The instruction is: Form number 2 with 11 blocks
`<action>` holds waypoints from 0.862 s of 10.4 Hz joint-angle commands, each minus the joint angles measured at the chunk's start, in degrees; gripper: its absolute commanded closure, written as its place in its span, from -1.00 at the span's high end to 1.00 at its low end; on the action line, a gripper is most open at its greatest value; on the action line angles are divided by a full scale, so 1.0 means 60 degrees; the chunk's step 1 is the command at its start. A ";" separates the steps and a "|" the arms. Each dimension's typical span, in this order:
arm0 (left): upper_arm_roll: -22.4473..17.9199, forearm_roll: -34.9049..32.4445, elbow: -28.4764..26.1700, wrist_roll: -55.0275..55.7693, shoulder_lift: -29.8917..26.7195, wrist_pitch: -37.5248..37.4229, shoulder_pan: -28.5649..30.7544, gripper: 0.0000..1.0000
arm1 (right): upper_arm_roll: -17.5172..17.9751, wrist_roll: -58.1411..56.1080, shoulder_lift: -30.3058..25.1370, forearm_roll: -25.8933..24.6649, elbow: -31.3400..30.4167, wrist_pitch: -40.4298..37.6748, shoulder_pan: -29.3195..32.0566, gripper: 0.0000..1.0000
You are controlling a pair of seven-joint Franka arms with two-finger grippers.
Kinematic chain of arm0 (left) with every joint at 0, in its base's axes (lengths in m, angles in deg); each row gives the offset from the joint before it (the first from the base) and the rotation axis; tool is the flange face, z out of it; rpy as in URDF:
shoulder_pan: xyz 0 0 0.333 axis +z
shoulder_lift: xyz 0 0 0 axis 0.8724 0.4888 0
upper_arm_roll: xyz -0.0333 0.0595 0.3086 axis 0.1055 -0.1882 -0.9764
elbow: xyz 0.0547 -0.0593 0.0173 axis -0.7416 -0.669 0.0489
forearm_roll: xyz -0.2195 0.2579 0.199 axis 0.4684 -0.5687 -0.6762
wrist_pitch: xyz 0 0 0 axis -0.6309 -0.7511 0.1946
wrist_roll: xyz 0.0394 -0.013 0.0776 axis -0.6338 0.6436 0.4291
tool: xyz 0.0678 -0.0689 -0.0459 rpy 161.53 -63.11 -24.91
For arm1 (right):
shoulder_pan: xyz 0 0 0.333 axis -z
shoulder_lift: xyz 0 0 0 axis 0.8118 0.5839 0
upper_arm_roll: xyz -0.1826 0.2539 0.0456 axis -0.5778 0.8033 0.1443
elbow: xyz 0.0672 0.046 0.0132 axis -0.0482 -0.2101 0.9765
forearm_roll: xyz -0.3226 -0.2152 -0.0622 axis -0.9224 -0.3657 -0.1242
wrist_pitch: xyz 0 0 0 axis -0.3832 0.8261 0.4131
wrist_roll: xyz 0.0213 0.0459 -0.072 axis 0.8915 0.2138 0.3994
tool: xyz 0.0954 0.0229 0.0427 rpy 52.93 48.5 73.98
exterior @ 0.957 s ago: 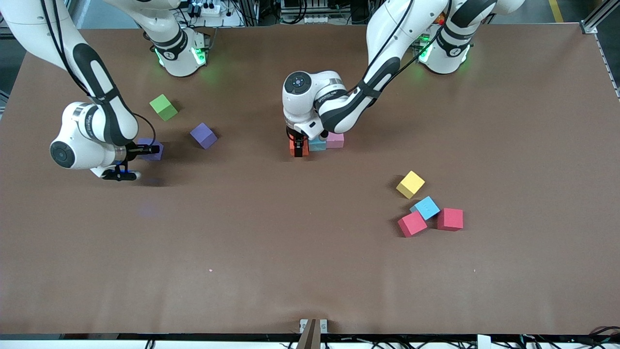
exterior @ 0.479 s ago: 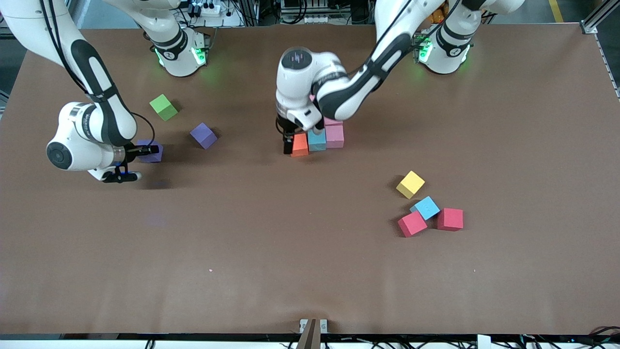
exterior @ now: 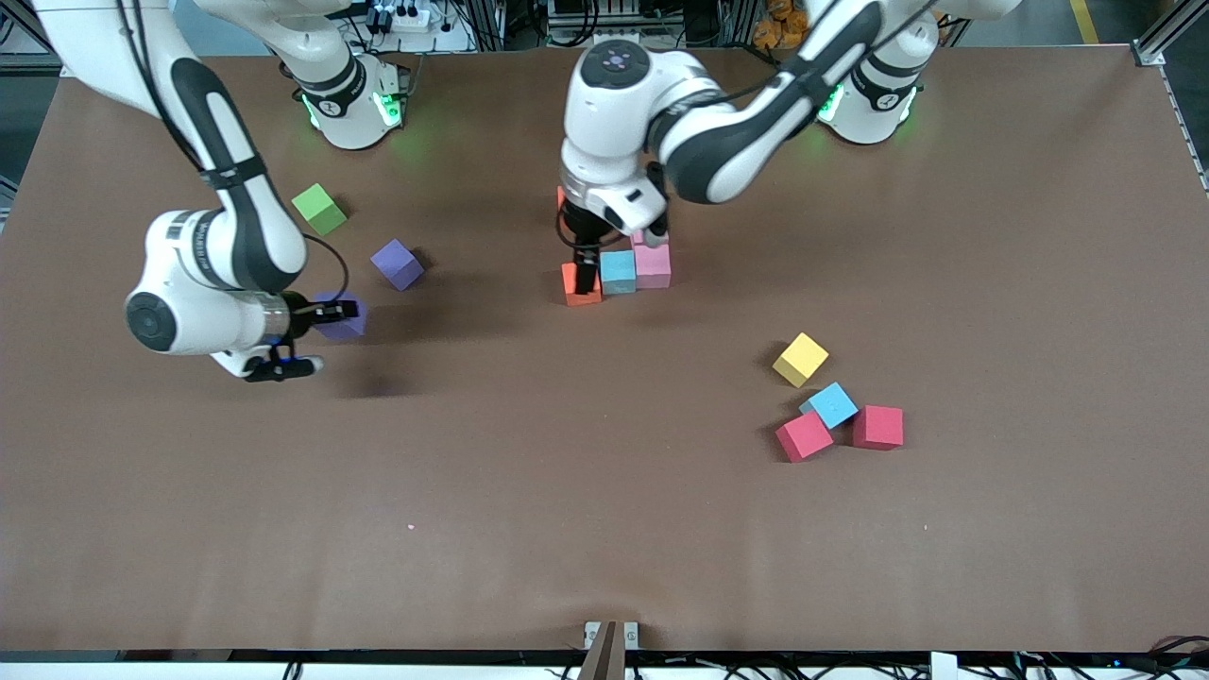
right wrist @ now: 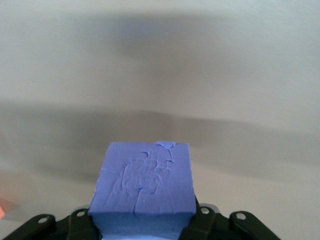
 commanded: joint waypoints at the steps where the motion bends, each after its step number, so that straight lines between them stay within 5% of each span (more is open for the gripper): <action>1: 0.0984 0.0057 -0.0272 -0.2477 -0.0454 -0.1220 0.1792 1.00 | -0.0035 0.0763 0.0630 0.0946 0.0881 0.0005 -0.0775 -0.67; 5: 0.2421 0.0351 -0.0301 -0.8732 -0.0689 -0.3315 0.5295 1.00 | -0.0049 0.4262 0.1509 0.0804 0.2388 0.0328 -0.2898 -0.67; 9: 0.4175 0.0351 -0.1277 -1.0690 -0.0719 -0.3353 0.8646 1.00 | -0.0064 0.5162 0.2622 -0.0017 0.4074 0.0328 -0.4422 -0.58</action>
